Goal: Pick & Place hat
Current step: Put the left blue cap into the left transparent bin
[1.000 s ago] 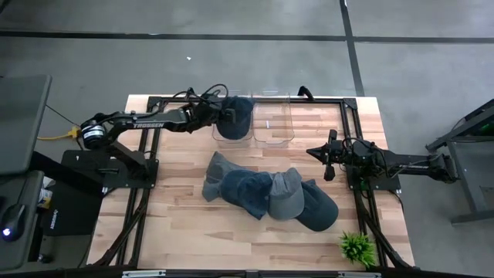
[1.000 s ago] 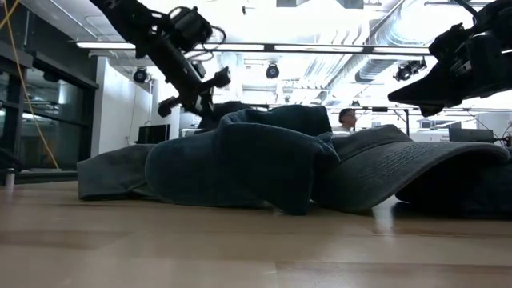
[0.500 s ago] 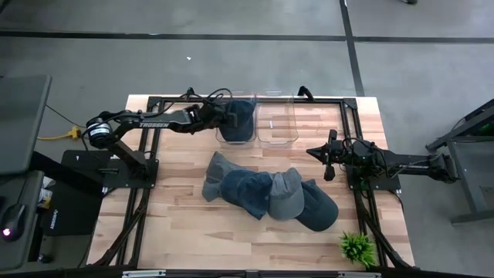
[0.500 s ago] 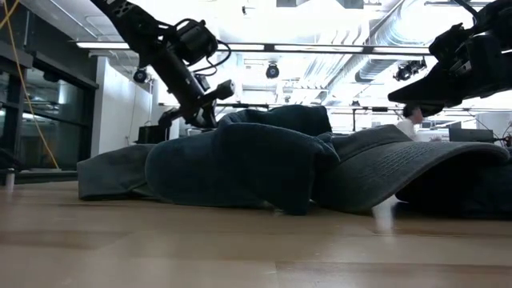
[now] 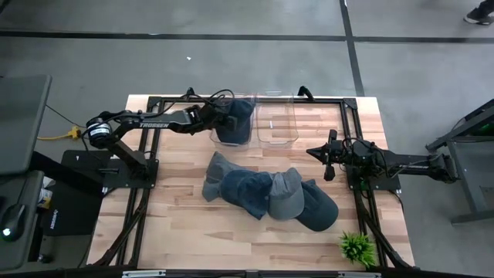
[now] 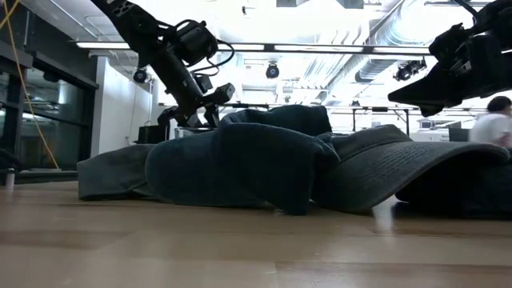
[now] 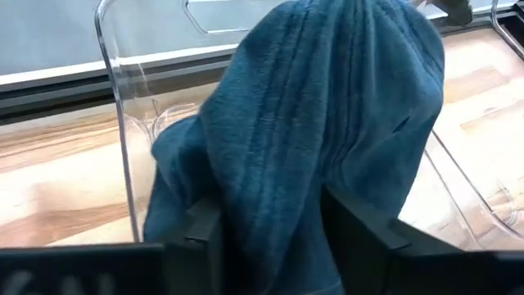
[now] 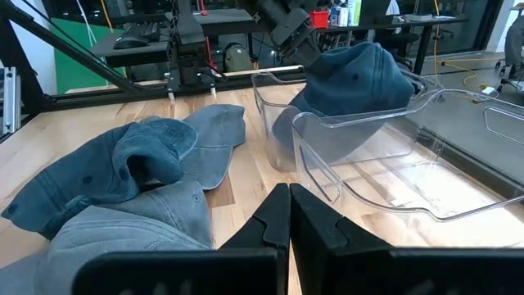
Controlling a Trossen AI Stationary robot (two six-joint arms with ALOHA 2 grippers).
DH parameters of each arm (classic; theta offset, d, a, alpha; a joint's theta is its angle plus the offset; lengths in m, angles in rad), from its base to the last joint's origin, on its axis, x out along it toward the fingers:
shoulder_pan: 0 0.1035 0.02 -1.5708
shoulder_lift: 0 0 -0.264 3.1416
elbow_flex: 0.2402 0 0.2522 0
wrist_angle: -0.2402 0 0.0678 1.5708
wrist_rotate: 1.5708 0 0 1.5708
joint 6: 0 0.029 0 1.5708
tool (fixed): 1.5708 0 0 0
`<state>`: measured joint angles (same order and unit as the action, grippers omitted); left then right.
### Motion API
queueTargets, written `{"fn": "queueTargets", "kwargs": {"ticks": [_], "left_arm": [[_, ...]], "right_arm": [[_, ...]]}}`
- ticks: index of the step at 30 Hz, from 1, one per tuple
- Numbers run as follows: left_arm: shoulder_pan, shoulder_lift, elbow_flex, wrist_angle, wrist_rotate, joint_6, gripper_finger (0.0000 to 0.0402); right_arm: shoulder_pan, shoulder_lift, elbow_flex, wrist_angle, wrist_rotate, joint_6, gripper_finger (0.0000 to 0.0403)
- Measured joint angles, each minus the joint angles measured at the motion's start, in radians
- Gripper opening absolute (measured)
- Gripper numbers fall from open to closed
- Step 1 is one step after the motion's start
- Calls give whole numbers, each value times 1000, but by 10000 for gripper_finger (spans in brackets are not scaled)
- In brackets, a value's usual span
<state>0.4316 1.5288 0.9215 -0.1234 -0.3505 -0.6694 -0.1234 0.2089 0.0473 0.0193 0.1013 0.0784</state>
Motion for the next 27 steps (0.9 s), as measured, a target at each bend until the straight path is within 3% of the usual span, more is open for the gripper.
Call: {"fn": "queueTargets", "kwargs": {"ticks": [8, 14, 27], "left_arm": [[0, 0, -2, 7, -9, 90, 280], [0, -33, -3, 14, -26, 163, 338], [-11, -142, -2, 15, -48, 288, 358]], "right_arm": [[0, 0, 0, 0, 0, 0, 0], [0, 0, 0, 0, 0, 0, 0], [0, 0, 0, 0, 0, 0, 0]]}}
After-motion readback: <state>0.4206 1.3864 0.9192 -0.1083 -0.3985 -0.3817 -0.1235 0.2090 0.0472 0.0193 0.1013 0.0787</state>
